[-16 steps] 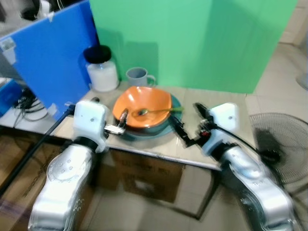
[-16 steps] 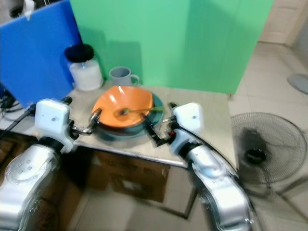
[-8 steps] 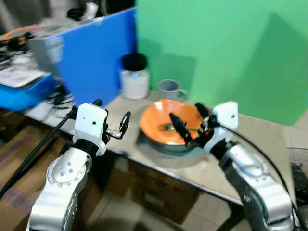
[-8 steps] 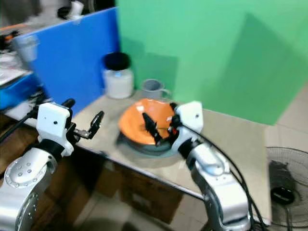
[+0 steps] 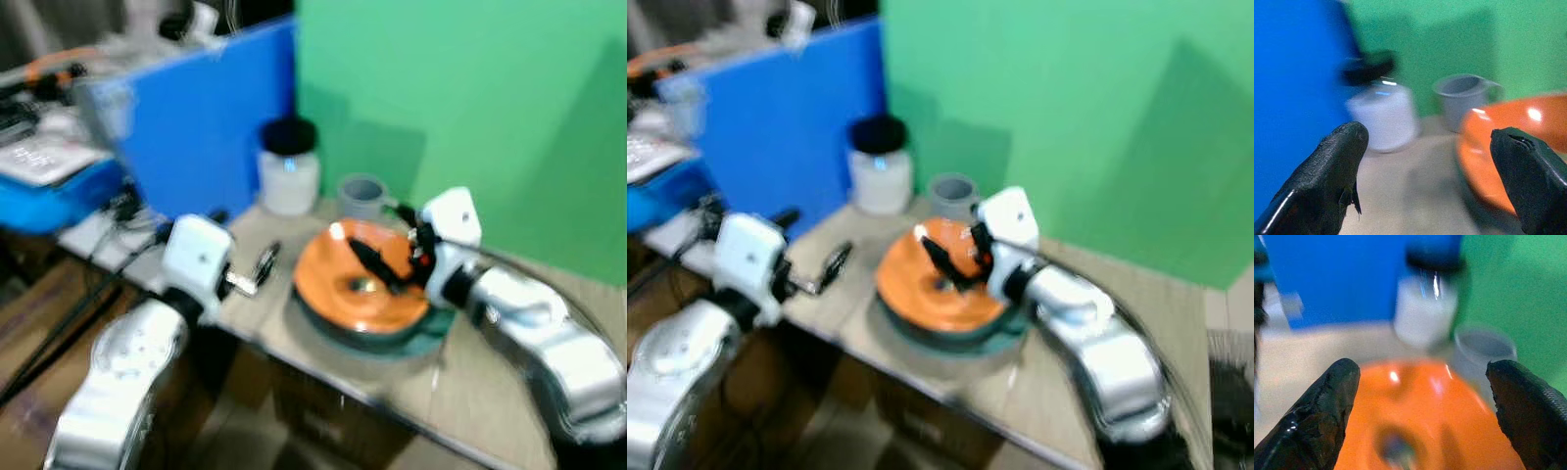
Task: Setting the table
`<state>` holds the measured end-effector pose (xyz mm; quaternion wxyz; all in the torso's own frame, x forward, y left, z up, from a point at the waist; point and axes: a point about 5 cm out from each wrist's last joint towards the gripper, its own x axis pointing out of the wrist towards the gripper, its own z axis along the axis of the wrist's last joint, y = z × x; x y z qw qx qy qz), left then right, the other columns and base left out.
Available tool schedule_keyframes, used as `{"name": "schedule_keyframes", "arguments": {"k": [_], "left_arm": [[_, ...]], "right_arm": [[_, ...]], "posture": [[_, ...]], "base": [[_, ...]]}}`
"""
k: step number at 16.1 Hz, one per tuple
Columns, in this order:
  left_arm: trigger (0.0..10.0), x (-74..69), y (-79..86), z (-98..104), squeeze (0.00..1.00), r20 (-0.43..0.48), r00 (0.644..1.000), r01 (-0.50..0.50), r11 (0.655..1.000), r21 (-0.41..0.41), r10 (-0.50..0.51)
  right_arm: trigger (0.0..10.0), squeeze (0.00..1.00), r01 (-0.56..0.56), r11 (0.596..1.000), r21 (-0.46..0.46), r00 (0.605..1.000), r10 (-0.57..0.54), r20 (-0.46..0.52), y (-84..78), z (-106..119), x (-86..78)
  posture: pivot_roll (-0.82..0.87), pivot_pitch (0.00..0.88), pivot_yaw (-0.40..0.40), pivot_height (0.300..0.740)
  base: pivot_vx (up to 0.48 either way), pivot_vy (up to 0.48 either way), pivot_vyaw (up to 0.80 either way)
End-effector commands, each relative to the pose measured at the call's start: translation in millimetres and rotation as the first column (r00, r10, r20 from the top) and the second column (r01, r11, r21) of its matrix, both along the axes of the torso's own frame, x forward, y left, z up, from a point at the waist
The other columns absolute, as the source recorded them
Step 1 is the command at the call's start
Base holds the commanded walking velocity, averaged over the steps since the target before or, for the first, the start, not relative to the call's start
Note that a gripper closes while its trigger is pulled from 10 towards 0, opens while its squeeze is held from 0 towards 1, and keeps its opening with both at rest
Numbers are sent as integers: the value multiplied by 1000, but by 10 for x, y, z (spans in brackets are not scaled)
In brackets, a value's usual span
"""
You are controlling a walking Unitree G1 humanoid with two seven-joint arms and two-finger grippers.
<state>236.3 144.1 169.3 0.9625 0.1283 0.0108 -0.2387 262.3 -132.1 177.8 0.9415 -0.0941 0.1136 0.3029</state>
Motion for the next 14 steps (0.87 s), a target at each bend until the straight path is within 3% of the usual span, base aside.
{"name": "schedule_keyframes", "arguments": {"k": [1, 2, 3, 4, 5, 7, 8, 11, 12, 13, 14], "left_arm": [[10000, 9, 38, 3, 0, -3, 1000, 17, 1000, 23, -17], [10000, 3, 39, -2, 0, -16, 999, 51, 998, 31, -51], [10000, -23, 32, -17, 0, -45, 993, 109, 993, 46, -106], [10000, -37, 26, -29, 0, -57, 990, 133, 989, 57, -130], [10000, -60, 16, -57, 0, -89, 978, 195, 977, 82, -188], [10000, -66, 10, -61, 0, -118, 964, 249, 965, 82, -239], [10000, -69, 10, -52, 0, -128, 955, 278, 958, 76, -267], [10000, -191, -33, -79, 0, -221, 876, 446, 894, 31, -429], [10000, -209, -38, -87, 0, -231, 867, 461, 887, 30, -442], [10000, -246, -57, -106, 0, -257, 842, 497, 867, 25, -475], [10000, -248, -61, -108, 0, -259, 839, 502, 865, 24, -479]], "right_arm": [[10000, 0, -59, 998, -7, 996, 58, -64, 56, -8, 5], [10000, 0, -77, 997, -25, 991, 74, -108, 59, 7, 42], [10000, 710, -98, 994, -54, 982, 88, -170, 66, 19, 85], [10000, 898, -99, 992, -74, 978, 83, -194, 62, 17, 102], [10000, 1000, -104, 987, -120, 969, 74, -235, 69, 33, 160], [10000, 1000, -121, 973, -197, 954, 59, -293, 74, 50, 210], [10000, 0, -136, 961, -242, 947, 55, -317, 77, 50, 225], [10000, 0, -146, 926, -349, 918, -4, -396, 54, -11, 243], [10000, 0, -148, 924, -353, 915, -8, -404, 55, -17, 238], [2314, 0, -150, 915, -374, 904, -26, -426, 48, -59, 218], [0, 0, -149, 912, -381, 901, -33, -432, 44, -73, 212]], "posture": [[125, 0, 46, 740], [125, 0, 47, 740], [128, 0, 45, 740], [130, 0, 43, 740], [132, 0, 40, 740], [133, 0, 37, 740], [132, 0, 34, 740], [128, 0, 33, 740], [122, 0, 35, 740], [116, 0, 41, 740], [116, 0, 41, 740]], "base": [[0, 0, 0], [0, 0, 0], [0, 0, 0], [0, 0, 0], [0, 0, 0], [0, 0, 0], [0, 0, 0], [0, 0, 0], [0, 0, 0], [0, 0, 0], [0, 0, 0]]}}
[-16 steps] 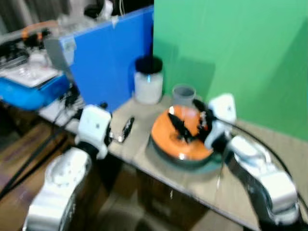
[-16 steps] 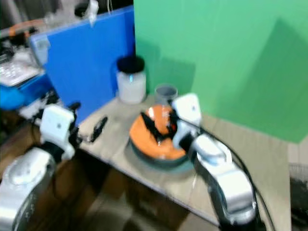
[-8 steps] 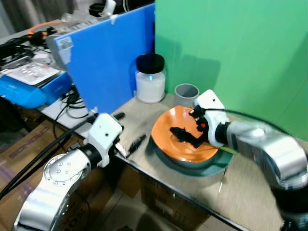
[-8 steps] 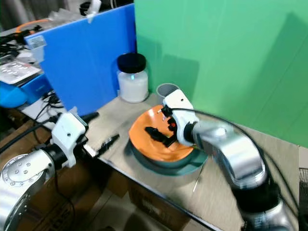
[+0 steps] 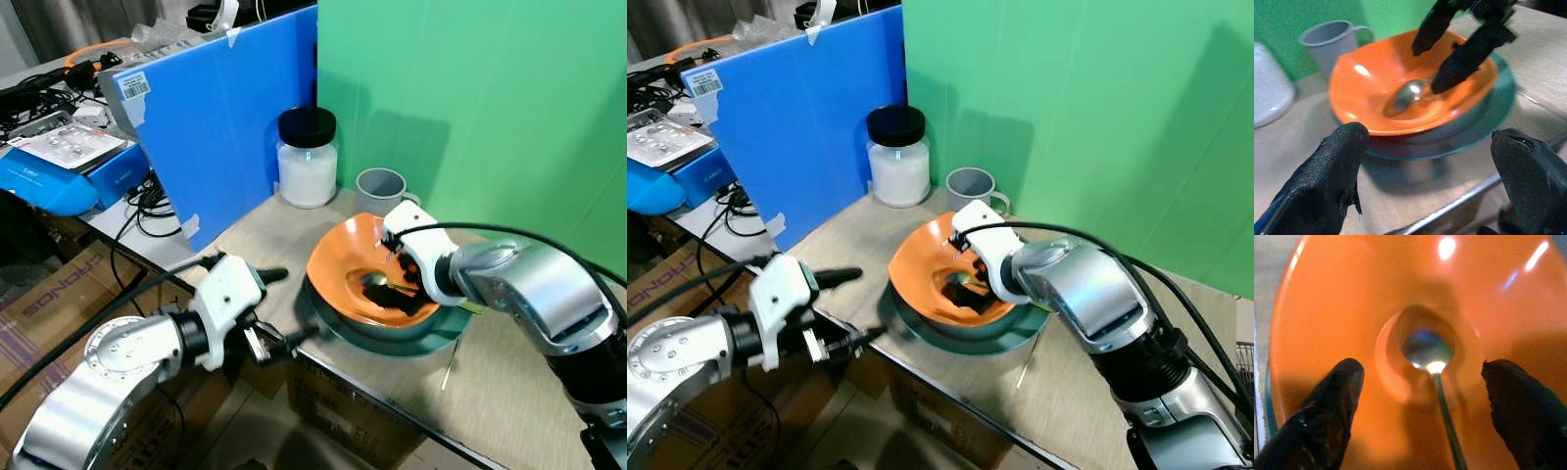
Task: Setting the table
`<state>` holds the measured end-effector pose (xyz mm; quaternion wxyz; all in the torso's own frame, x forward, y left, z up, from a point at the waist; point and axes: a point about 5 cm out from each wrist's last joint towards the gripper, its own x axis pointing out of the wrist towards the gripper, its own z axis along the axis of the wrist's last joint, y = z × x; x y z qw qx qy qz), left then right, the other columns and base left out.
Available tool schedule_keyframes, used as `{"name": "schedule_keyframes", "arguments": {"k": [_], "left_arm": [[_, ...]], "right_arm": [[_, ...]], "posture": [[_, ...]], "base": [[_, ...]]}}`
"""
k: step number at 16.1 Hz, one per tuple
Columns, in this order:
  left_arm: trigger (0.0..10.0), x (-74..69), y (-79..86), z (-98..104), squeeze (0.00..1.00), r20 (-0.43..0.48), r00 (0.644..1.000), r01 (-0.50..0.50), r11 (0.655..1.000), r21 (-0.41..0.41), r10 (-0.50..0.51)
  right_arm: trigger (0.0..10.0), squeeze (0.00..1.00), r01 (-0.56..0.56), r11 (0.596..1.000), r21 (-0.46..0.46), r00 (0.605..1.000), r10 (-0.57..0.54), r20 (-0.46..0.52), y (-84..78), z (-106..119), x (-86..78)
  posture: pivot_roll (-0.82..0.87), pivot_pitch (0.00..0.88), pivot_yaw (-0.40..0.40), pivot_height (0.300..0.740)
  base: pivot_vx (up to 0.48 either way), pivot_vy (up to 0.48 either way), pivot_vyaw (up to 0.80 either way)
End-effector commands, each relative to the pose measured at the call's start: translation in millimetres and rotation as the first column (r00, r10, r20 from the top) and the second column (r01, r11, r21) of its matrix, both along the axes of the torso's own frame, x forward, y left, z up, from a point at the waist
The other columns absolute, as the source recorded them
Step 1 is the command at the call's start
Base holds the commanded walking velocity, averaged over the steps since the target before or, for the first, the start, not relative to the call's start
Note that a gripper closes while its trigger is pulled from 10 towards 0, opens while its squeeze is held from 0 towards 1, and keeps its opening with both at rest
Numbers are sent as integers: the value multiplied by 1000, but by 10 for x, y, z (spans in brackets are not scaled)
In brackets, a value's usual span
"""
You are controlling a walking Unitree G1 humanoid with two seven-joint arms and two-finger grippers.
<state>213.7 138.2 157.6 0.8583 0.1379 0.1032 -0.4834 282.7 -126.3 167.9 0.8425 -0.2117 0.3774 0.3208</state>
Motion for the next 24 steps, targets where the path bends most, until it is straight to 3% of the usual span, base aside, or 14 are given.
{"name": "schedule_keyframes", "arguments": {"k": [1, 6, 24], "left_arm": [[10000, -9, -6, 7, 0, -7, 1000, 17, 1000, 6, -17], [10000, 25, -8, 19, 0, -12, 999, 34, 999, 7, -34], [10000, 18, -35, 10, 0, -4, 999, 43, 999, 9, -43]], "right_arm": [[0, 0, 13, 999, -36, 1000, -13, 1, -23, 4, 1], [0, 0, 30, 997, -72, 998, -33, -46, -42, -67, -30], [0, 0, 62, 994, -90, 997, -67, -49, 6, -172, -23]], "posture": [[116, 0, 41, 740], [108, 0, 49, 740], [105, 0, 44, 740]], "base": [[0, 0, 0], [0, 0, 0], [0, 0, 0]]}}
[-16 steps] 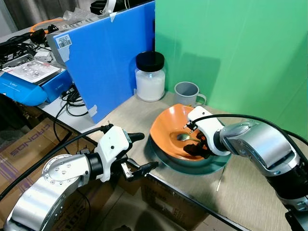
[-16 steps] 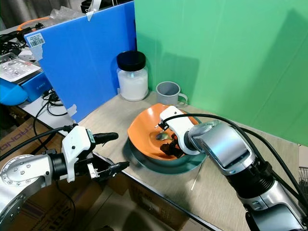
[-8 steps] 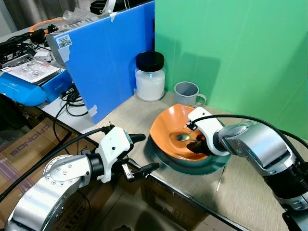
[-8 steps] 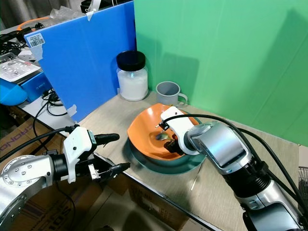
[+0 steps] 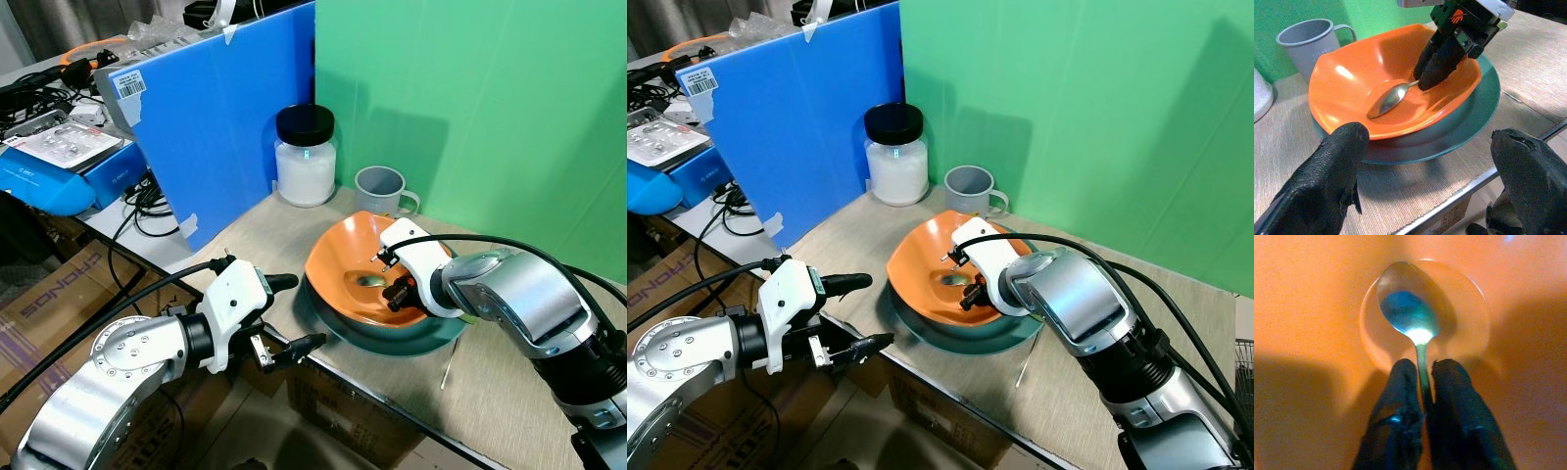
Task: Setting the table
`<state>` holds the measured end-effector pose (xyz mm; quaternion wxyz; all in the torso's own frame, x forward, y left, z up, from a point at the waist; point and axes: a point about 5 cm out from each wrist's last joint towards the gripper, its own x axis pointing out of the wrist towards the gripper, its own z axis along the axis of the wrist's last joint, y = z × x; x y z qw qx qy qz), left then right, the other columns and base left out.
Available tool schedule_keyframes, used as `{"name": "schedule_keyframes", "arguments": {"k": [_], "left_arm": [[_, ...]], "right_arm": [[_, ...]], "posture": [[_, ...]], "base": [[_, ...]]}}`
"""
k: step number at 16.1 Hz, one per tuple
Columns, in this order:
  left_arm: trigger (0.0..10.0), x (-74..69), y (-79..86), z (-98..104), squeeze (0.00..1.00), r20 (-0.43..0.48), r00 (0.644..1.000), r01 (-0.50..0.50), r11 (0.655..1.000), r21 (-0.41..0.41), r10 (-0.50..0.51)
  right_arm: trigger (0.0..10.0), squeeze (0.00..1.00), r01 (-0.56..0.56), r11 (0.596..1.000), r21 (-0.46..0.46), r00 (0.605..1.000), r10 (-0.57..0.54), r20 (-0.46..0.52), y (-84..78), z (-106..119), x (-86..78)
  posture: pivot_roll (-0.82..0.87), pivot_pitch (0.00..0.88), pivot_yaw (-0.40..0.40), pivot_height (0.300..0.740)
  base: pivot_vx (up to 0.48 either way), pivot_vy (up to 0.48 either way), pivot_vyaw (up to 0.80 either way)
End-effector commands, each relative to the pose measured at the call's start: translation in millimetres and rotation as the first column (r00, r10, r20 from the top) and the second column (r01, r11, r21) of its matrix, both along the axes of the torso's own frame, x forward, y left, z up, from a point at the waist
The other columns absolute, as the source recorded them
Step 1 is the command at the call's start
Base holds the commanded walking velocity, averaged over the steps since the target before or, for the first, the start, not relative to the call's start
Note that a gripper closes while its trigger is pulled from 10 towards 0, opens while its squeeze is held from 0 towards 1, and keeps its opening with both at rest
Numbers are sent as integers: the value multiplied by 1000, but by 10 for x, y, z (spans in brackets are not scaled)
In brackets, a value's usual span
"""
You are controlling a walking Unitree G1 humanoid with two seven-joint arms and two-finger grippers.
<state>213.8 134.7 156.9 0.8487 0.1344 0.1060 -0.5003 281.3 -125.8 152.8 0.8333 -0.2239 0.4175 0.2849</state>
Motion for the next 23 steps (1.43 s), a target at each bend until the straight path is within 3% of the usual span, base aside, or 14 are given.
{"name": "schedule_keyframes", "arguments": {"k": [1, 6, 9, 12, 15, 18, 19, 21, 22, 23], "left_arm": [[10000, 15, 0, 16, 0, 13, 1000, 8, 1000, 15, -8], [10000, 11, -1, 12, 0, 14, 1000, 12, 1000, 18, -12], [10000, 12, 5, 15, 0, 23, 1000, 13, 1000, 21, -14], [10000, 33, 9, 61, 0, 55, 998, -25, 1000, -9, 25], [10000, 53, -13, 85, 0, 76, 995, -57, 998, -35, 59], [10000, 73, -71, 105, 0, 110, 987, -112, 991, -75, 120], [10000, 99, -109, 129, 0, 135, 976, -157, 982, -108, 171], [10000, 130, -139, 168, 0, 159, 956, -222, 963, -156, 246], [10000, 137, -143, 180, 0, 176, 937, -270, 946, -179, 301], [10000, 138, -142, 187, 0, 187, 923, -302, 934, -194, 337]], "right_arm": [[0, 0, -3, 1000, -12, 1000, 3, 0, 9, -27, -12], [0, 0, -10, 1000, -12, 1000, 11, 12, 28, -28, -9], [0, 0, 8, 1000, 23, 996, -10, 88, 17, 89, 21], [0, 0, 11, 976, 218, 973, -61, 221, -61, 301, -50], [0, 0, 47, 934, 355, 940, -162, 300, -129, 312, -189], [0, 0, 43, 837, 545, 867, -302, 396, -93, 369, -349], [0, 0, 35, 767, 641, 798, -408, 445, -108, 422, -404], [0, 0, 55, 723, 689, 711, -513, 481, -197, 423, -472], [8157, 0, 86, 711, 698, 650, -571, 502, -277, 393, -521], [10000, 0, 89, 711, 697, 612, -591, 525, -310, 390, -560]], "posture": [[106, 0, 43, 740], [108, 0, 43, 740], [110, 0, 45, 740], [105, 0, 48, 740], [96, 0, 54, 740], [81, 0, 74, 740], [78, 0, 81, 740], [79, 0, 81, 740], [82, 0, 79, 740], [86, 0, 76, 740]], "base": [[0, 0, 0], [0, 0, 0], [0, 0, 0], [0, 0, 0], [0, 0, 0], [0, 0, 0], [0, 0, 0], [0, 0, 0], [0, 0, 0], [0, 0, 0]]}}
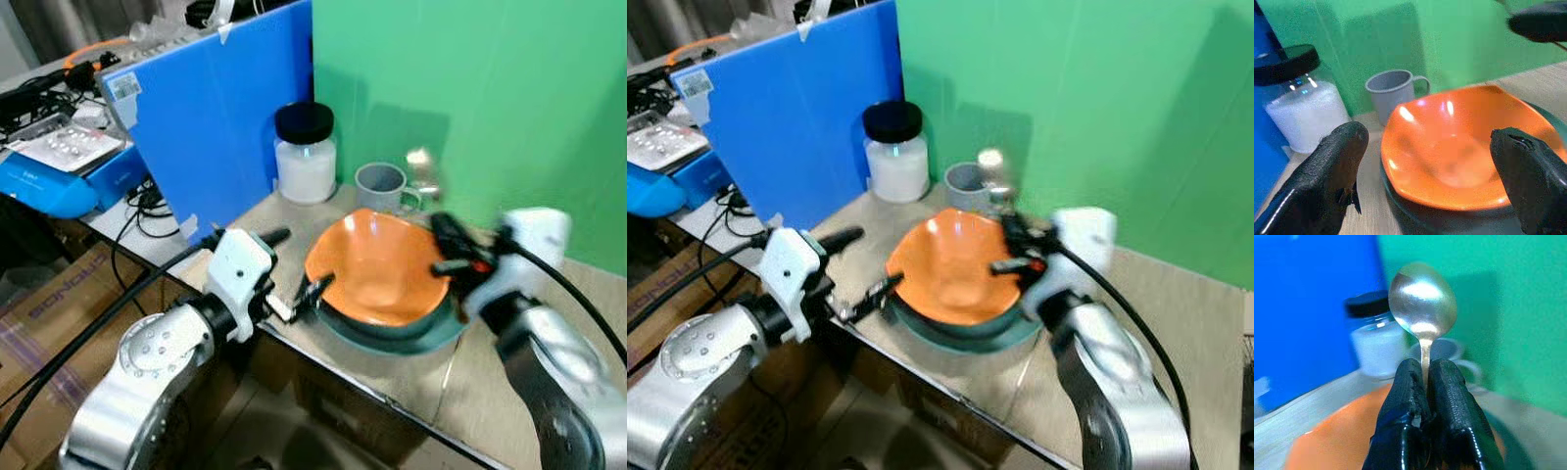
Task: Setting the table
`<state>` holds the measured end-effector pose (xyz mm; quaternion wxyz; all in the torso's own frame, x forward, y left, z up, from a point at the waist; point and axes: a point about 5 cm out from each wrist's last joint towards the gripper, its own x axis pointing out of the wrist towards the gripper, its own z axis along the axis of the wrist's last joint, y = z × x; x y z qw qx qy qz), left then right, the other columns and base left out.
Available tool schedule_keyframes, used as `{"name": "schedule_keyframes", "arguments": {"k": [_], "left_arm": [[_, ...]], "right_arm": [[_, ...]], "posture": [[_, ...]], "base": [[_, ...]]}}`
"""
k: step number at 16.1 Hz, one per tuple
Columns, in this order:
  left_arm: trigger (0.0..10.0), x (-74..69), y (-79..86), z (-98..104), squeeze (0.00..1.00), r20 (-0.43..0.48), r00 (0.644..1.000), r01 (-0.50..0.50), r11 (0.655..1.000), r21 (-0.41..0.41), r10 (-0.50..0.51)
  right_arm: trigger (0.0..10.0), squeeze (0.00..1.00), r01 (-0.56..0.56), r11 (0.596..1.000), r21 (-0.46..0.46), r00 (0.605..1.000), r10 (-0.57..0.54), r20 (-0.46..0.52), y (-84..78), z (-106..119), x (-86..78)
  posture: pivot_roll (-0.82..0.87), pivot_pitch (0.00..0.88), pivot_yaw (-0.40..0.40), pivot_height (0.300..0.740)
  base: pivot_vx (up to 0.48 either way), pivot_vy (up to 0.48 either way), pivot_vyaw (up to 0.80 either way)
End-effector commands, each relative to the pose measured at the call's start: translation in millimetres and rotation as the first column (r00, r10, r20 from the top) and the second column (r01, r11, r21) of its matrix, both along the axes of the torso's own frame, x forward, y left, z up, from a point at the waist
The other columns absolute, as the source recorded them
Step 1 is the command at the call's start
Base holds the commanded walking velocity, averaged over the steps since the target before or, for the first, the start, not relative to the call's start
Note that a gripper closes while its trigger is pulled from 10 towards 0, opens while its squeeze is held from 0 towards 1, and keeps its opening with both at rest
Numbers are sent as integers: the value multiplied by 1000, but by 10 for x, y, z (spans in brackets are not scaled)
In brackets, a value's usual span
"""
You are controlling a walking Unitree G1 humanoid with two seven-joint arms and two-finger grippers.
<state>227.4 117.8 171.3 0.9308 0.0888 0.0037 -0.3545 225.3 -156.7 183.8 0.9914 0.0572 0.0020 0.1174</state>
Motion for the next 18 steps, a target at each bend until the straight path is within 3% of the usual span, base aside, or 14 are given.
{"name": "schedule_keyframes", "arguments": {"k": [1, 3, 7, 10, 13, 18], "left_arm": [[10000, -9, 25, 41, 0, 37, 999, -34, 999, 7, 34], [10000, 2, 45, 39, 0, 54, 991, -120, 993, -17, 121], [10000, 112, 138, 37, 0, 106, 960, -262, 965, 16, 259], [10000, 156, 198, 97, 0, 126, 933, -337, 941, -14, 336], [10000, 166, 185, 75, 0, 121, 933, -342, 940, 2, 339], [10000, 148, 242, 11, 0, 101, 914, -395, 919, 2, 392]], "right_arm": [[10000, 0, 40, 999, -5, 997, -39, 69, -14, 93, -31], [10000, 0, 103, 995, -7, 986, -101, 136, -15, 122, -92], [10000, 0, 105, 994, -3, 988, -104, 112, 54, 40, -39], [10000, 0, 172, 984, -47, 981, -167, 95, 9, 8, 34], [10000, 0, 138, 988, -73, 985, -129, 112, 100, 26, 42], [10000, 0, 137, 986, -90, 986, -127, 107, 79, 27, 67]], "posture": [[89, 0, 74, 740], [92, 0, 67, 740], [93, 0, 63, 740], [100, 0, 53, 740], [97, 0, 51, 740], [96, 0, 34, 740]], "base": [[0, 0, 0], [0, 0, 0], [0, 0, -600], [0, 0, -800], [0, 0, -800], [0, 0, -800]]}}
